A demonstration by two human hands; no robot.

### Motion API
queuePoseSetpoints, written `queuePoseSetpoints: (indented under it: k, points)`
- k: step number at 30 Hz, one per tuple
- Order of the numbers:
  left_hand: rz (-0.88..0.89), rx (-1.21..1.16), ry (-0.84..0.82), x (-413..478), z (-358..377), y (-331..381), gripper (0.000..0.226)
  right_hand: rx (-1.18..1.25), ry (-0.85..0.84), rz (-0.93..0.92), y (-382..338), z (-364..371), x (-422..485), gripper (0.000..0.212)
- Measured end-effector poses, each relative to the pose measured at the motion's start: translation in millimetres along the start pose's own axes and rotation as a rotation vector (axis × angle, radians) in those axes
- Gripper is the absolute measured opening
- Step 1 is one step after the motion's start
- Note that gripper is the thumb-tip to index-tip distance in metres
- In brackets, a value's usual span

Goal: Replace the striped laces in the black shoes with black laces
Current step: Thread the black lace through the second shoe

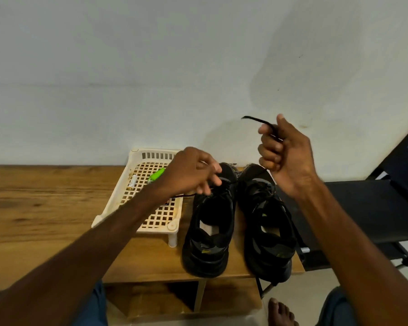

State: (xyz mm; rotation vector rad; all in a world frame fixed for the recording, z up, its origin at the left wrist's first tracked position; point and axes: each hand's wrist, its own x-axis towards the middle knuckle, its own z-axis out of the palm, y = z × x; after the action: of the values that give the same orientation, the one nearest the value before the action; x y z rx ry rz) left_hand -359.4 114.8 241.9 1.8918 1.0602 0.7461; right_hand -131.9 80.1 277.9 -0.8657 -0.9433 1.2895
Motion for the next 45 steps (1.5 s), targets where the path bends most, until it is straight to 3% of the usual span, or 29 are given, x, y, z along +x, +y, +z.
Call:
queuePoseSetpoints:
  k: [2, 5, 8, 11, 13, 15, 18, 25, 33, 45]
  points:
    - [0.097, 0.306, 0.061, 0.4, 7.5, -9.5, 0.013, -0.295, 0.133, -0.045, 1.9, -10.1, -0.6, 0.055]
    - [0.151, 0.406, -0.034, -1.3, 13.8, -15.1, 0.019, -1.17, 0.268, -0.166, 17.2, -23.4, -1.9, 0.061]
    - [0.173, 0.44, -0.089, 1.4, 16.9, -17.7, 0.021, -1.277, 0.19, -0.037, 30.8, -28.1, -0.4, 0.053]
    - [0.155, 0.427, -0.098, 3.9, 17.6, -16.2, 0.014, -1.459, 0.049, -0.079, 33.4, -24.8, 0.6, 0.034]
    - [0.141, 0.431, -0.102, 6.4, 18.3, -16.0, 0.011, -1.445, -0.096, -0.145, 32.3, -18.8, -6.3, 0.026]
    - [0.132, 0.426, -0.101, 9.0, 21.1, -16.0, 0.014, -1.379, -0.256, -0.095, 33.1, -13.2, -14.7, 0.025]
    - [0.137, 0.411, -0.101, 12.5, 25.1, -14.9, 0.025, -1.406, -0.346, -0.038, 39.1, -7.9, -19.5, 0.027]
    - [0.221, 0.508, -0.169, 21.0, 22.8, -10.1, 0.022, -1.359, -0.32, -0.036, 32.4, -13.4, -20.3, 0.006]
    - [0.323, 0.587, -0.183, 24.3, 14.6, -9.7, 0.011, -1.292, -0.298, -0.107, 29.2, -20.5, -22.4, 0.008]
    - [0.159, 0.422, -0.141, 17.8, 18.7, -6.2, 0.009, -1.318, -0.263, -0.1, 32.4, -17.4, -25.7, 0.005]
